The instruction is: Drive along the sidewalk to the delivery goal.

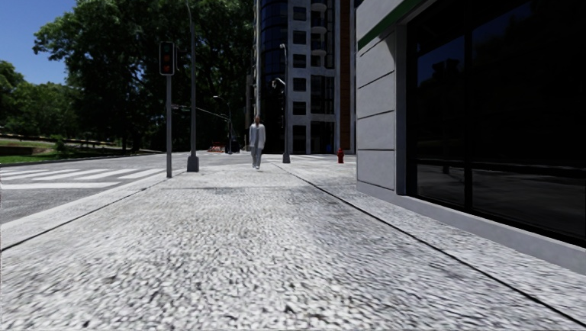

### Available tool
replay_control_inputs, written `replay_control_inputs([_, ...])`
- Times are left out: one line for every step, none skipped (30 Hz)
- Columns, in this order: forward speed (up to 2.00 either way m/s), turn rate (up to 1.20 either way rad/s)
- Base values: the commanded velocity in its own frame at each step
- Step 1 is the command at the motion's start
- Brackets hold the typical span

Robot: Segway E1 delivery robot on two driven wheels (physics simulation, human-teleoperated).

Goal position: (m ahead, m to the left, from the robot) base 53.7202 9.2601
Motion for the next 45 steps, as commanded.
replay_control_inputs([2.0,0.0])
replay_control_inputs([2.0,0.0])
replay_control_inputs([2.0,0.0])
replay_control_inputs([2.0,0.0])
replay_control_inputs([2.0,0.0])
replay_control_inputs([2.0,0.0])
replay_control_inputs([2.0,0.0])
replay_control_inputs([2.0,0.0])
replay_control_inputs([2.0,0.0])
replay_control_inputs([2.0,0.0])
replay_control_inputs([2.0,0.0])
replay_control_inputs([2.0,0.0])
replay_control_inputs([2.0,0.0])
replay_control_inputs([2.0,0.0])
replay_control_inputs([2.0,0.0])
replay_control_inputs([2.0,0.0])
replay_control_inputs([2.0,0.0])
replay_control_inputs([2.0,0.0])
replay_control_inputs([2.0,0.0])
replay_control_inputs([2.0,0.0])
replay_control_inputs([2.0,0.0])
replay_control_inputs([2.0,0.0])
replay_control_inputs([2.0,0.0])
replay_control_inputs([2.0,0.0])
replay_control_inputs([2.0,0.0])
replay_control_inputs([2.0,0.0])
replay_control_inputs([2.0,0.0])
replay_control_inputs([2.0,0.0])
replay_control_inputs([2.0,0.0])
replay_control_inputs([2.0,0.0])
replay_control_inputs([2.0,0.0])
replay_control_inputs([2.0,0.0])
replay_control_inputs([2.0,0.0])
replay_control_inputs([2.0,0.0])
replay_control_inputs([2.0,0.0])
replay_control_inputs([2.0,0.0])
replay_control_inputs([2.0,0.0])
replay_control_inputs([2.0,0.0])
replay_control_inputs([2.0,0.0])
replay_control_inputs([2.0,0.0])
replay_control_inputs([2.0,0.0])
replay_control_inputs([2.0,0.0])
replay_control_inputs([2.0,0.0])
replay_control_inputs([2.0,0.0])
replay_control_inputs([2.0,0.0])
